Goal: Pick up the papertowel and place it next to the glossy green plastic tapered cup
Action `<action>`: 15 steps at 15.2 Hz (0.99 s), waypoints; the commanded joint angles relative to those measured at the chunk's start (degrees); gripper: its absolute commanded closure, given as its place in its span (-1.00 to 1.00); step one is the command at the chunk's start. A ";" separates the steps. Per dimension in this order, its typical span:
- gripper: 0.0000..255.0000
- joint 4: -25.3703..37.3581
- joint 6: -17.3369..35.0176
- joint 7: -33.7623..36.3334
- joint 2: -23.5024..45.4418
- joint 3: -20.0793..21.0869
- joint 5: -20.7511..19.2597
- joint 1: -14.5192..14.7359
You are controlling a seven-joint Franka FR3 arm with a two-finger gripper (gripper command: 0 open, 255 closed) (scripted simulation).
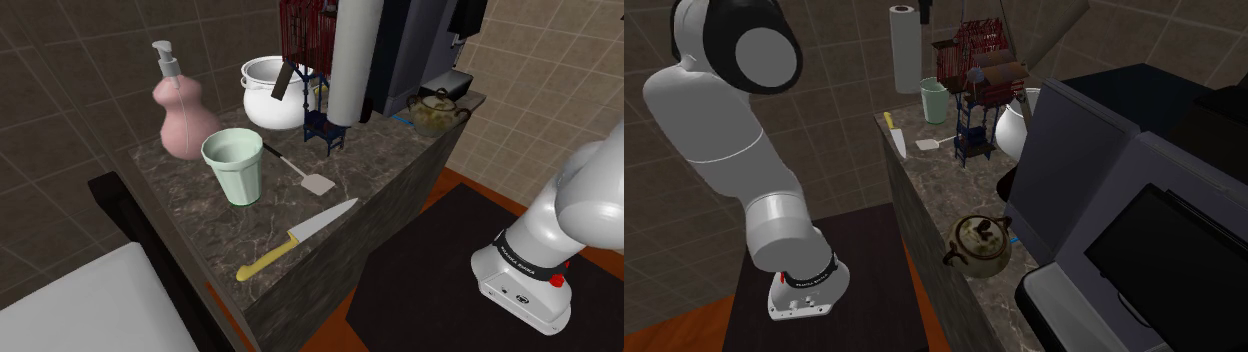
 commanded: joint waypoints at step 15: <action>1.00 6.01 5.64 15.17 11.85 7.42 -5.99 10.29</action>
